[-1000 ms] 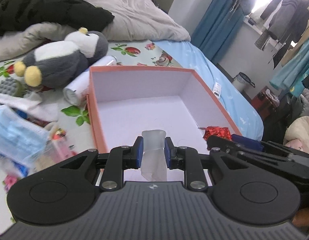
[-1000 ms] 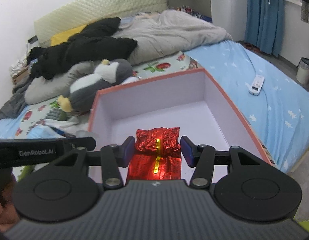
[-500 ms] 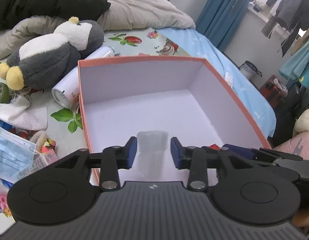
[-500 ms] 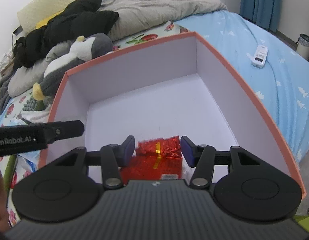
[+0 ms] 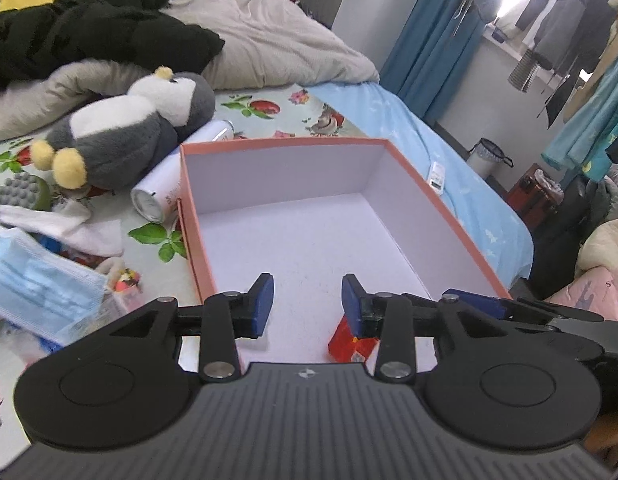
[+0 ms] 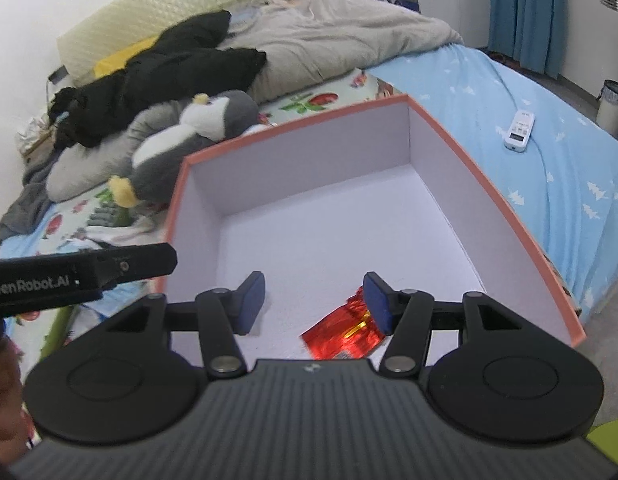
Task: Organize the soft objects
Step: 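Carry cup and candy into the pink box and open both tools, then withdraw both tools from the box toward the remaining items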
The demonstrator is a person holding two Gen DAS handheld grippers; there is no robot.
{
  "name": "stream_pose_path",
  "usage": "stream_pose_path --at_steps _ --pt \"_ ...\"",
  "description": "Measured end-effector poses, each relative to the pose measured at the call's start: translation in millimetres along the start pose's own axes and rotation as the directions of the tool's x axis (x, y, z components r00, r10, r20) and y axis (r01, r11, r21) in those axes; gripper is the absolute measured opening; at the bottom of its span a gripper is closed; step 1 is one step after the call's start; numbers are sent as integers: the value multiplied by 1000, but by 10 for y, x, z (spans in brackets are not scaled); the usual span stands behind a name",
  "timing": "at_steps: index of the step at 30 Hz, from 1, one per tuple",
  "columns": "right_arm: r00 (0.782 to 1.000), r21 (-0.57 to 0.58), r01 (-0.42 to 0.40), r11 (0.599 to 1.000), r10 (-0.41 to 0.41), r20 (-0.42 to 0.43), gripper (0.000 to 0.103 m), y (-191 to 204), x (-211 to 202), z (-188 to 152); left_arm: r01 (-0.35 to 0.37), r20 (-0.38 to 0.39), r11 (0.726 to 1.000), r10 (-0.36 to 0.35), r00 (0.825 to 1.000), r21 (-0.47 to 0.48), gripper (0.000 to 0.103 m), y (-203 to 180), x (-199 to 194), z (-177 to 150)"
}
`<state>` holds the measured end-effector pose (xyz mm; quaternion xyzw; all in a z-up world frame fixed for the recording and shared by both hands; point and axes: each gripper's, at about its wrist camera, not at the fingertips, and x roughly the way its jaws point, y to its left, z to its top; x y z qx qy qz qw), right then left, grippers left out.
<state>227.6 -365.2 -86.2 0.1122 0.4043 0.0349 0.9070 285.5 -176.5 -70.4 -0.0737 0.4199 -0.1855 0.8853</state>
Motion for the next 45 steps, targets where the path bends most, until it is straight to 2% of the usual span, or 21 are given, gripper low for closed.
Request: stream_pose_path --at_steps 13,21,28,41,45 --pt "997 -31 -24 999 26 78 57 275 -773 -293 -16 80 1000 16 997 -6 43 -47 -956 -469" --pt "994 -54 -33 998 38 100 57 441 -1103 -516 -22 131 1000 23 991 -12 43 -29 -1456 -796" --pt "994 -62 -61 996 66 90 57 583 -1210 -720 -63 149 996 71 986 -55 43 137 -1780 -1069" --pt "986 -158 -129 979 144 86 57 937 -1185 -748 -168 186 976 193 963 -141 43 505 -2095 -1335" --pt "981 -209 -150 966 171 88 57 1083 -1221 -767 -177 196 965 215 957 -196 43 661 -2204 -1426"
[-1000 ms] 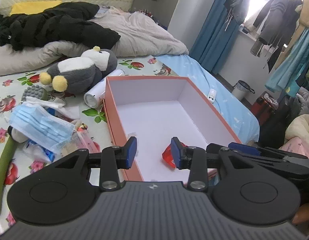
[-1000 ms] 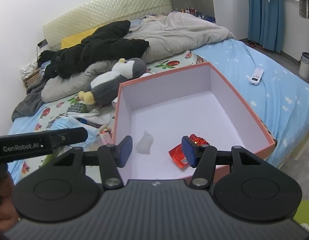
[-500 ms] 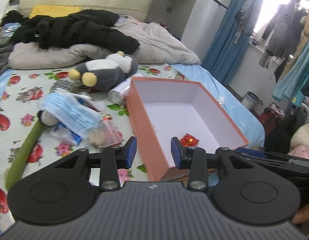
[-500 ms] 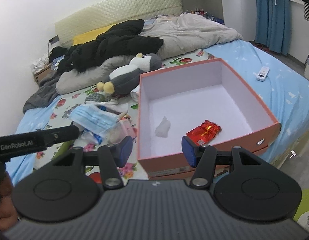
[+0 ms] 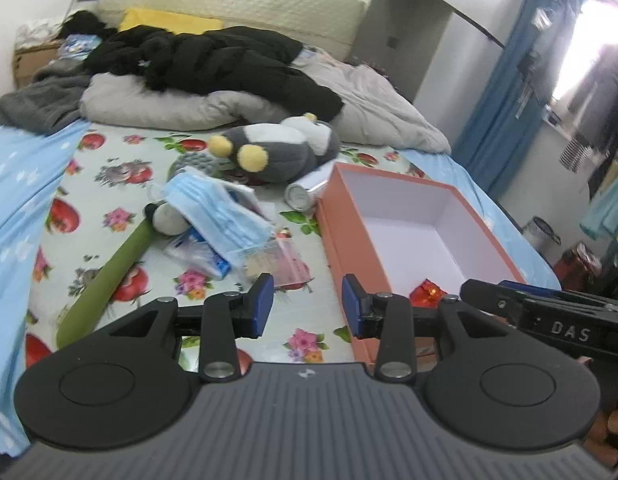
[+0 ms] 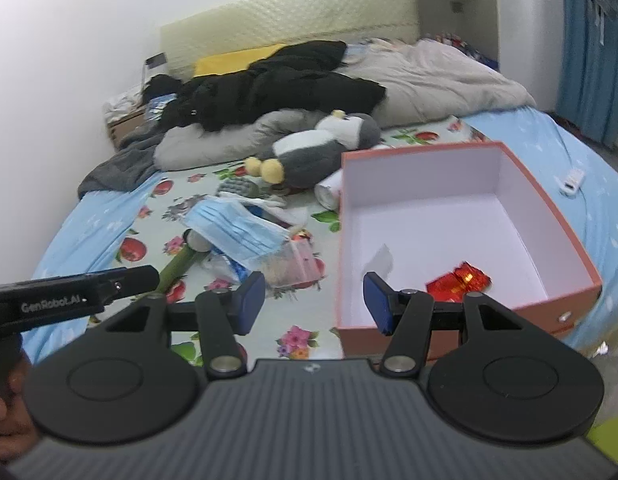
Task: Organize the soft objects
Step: 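Withdraw both tools from the box toward the remaining items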
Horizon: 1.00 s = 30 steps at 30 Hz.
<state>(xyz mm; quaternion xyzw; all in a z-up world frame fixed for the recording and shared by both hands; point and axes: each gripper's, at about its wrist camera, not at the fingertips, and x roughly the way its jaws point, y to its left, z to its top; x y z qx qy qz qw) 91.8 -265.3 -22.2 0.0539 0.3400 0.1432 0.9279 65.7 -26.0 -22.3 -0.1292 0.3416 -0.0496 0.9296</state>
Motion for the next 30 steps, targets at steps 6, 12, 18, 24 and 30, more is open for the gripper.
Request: stream_pose_path --at_steps 6,12,18,24,30 --pt "998 -31 -66 997 66 -4 57 221 -34 -70 -51 9 998 52 999 -35 43 204 -180 -133" --pt "993 -69 -114 991 112 -28 57 426 -71 -218 -89 -3 993 89 996 -76 43 389 -351 -332" --pt "989 -93 -138 986 132 -71 57 569 -17 -325 -108 -24 989 106 994 -103 43 534 -353 -467" --pt "988 -101 -132 986 122 -100 57 626 171 -272 -126 -53 982 120 991 -139 43 710 -173 -437" --pt "985 -100 -114 988 99 -142 57 614 524 -145 -154 -79 980 145 986 -124 43 892 178 -259"
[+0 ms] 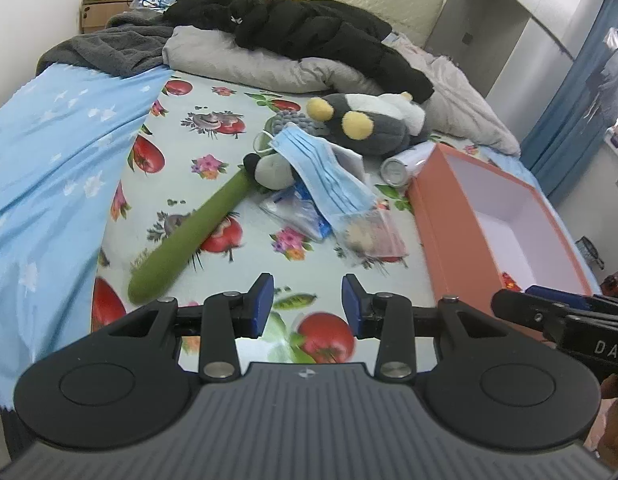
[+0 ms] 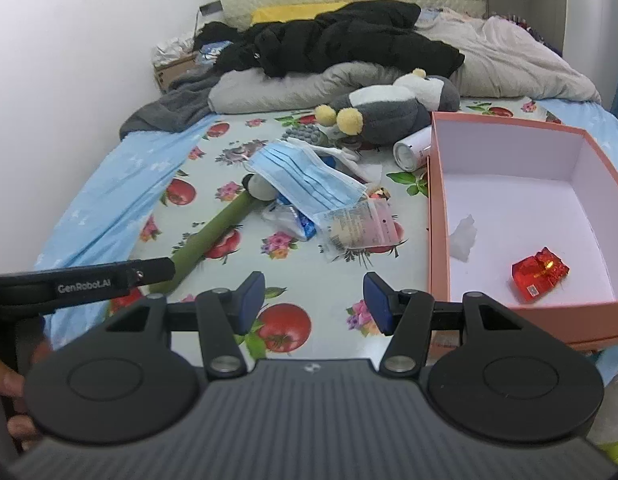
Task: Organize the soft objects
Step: 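Withdraw both tools from the box toward the remaining items, then grasp the panda plush with left tool while right tool grasps the plastic bag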
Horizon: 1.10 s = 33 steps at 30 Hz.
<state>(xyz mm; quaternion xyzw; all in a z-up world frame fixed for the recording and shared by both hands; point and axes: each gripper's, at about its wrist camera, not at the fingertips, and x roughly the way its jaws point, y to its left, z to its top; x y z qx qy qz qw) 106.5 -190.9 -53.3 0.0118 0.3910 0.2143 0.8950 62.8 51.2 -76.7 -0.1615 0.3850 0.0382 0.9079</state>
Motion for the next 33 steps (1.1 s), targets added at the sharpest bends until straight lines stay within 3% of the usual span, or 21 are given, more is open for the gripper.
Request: stream_pose_path --at_steps 5,7,11,14,19,21,25,31,33 --pt "999 -11 9 1000 -9 -51 58 -32 361 176 -18 -18 999 18 1000 47 43 85 426 257" --pt "997 -12 6 1000 -7 -71 72 -42 526 241 -32 -23 997 34 999 77 43 119 632 367" --pt "994 -20 7 1000 -9 -108 72 -64 879 354 -51 -30 988 56 998 143 44 194 1042 577" --pt "990 -35 22 999 -27 -138 72 -90 1150 427 -49 -38 980 58 998 193 52 250 1334 699" --pt "981 -28 44 999 -48 -190 73 -184 1616 515 -23 -45 956 37 998 293 52 267 1781 870" --pt "976 -22 49 999 -52 -209 73 -222 1782 529 -20 -39 935 36 999 354 52 238 1933 927" --pt "965 17 52 999 -46 -258 72 -312 2089 538 -21 -13 853 32 999 521 52 177 2162 1017" --pt "951 15 74 997 -66 -301 73 -357 2438 526 30 -69 774 18 997 633 53 142 2489 1100" --pt "947 0 79 997 -76 -311 72 -353 2525 504 39 -80 750 18 997 660 62 126 2552 1086"
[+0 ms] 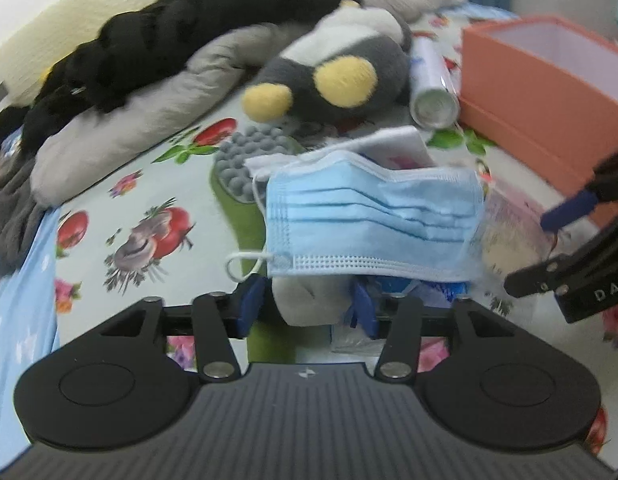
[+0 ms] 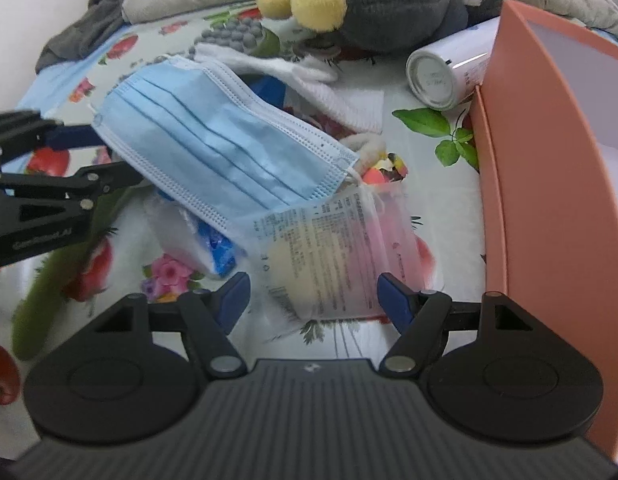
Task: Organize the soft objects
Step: 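Grasp the panda plush with left tool while right tool grasps the plastic bag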
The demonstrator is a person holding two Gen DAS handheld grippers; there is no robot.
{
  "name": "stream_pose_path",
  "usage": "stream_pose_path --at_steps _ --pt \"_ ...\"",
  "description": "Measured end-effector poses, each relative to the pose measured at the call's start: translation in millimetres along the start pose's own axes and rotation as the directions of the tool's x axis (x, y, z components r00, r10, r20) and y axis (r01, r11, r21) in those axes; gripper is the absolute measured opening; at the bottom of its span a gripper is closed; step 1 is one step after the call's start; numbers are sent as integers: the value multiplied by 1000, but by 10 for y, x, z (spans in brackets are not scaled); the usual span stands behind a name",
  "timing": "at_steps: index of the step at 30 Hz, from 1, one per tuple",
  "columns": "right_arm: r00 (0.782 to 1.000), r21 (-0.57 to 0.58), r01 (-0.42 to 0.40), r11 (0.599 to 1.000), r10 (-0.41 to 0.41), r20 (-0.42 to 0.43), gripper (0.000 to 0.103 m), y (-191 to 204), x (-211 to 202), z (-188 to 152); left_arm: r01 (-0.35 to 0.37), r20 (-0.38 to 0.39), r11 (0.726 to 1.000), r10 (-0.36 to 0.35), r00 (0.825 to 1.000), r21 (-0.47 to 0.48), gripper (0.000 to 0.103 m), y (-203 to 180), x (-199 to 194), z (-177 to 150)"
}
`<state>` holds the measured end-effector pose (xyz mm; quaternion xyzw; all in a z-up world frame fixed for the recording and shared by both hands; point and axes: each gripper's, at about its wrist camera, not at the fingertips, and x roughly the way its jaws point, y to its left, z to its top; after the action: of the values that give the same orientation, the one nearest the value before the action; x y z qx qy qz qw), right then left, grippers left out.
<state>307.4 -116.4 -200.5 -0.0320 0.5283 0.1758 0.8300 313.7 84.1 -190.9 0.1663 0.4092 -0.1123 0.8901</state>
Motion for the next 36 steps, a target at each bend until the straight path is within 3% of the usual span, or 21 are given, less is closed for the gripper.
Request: stream_pose_path --at_steps 1,5,7,9,11,16,26,36 --pt "1000 -6 5 1000 -5 -9 72 4 44 4 -2 1 1000 2 1000 11 66 -4 30 5" --pt "1000 -24 13 1000 -13 -5 74 21 118 -15 34 2 999 -34 999 11 66 0 102 12" --pt "1000 -46 24 999 -25 -7 67 49 120 -34 39 -1 999 -39 999 1 65 0 124 11" --pt "1000 -40 23 999 -23 0 59 35 104 -37 46 3 999 -46 999 -13 60 -6 111 10" --pt "1000 -18 15 1000 -15 2 50 -4 82 -41 62 10 997 -62 998 -35 47 -8 75 19" --pt "1000 -12 1 1000 -1 13 38 -20 -4 -44 48 14 994 -47 999 -99 38 -19 -49 23" --pt "998 -39 -12 999 15 62 35 72 -409 -187 23 20 973 -19 1000 -228 30 -94 -536 -81" --pt "997 -76 -36 996 41 70 35 231 -827 -584 29 20 925 -23 1000 -379 28 -342 -1116 -509"
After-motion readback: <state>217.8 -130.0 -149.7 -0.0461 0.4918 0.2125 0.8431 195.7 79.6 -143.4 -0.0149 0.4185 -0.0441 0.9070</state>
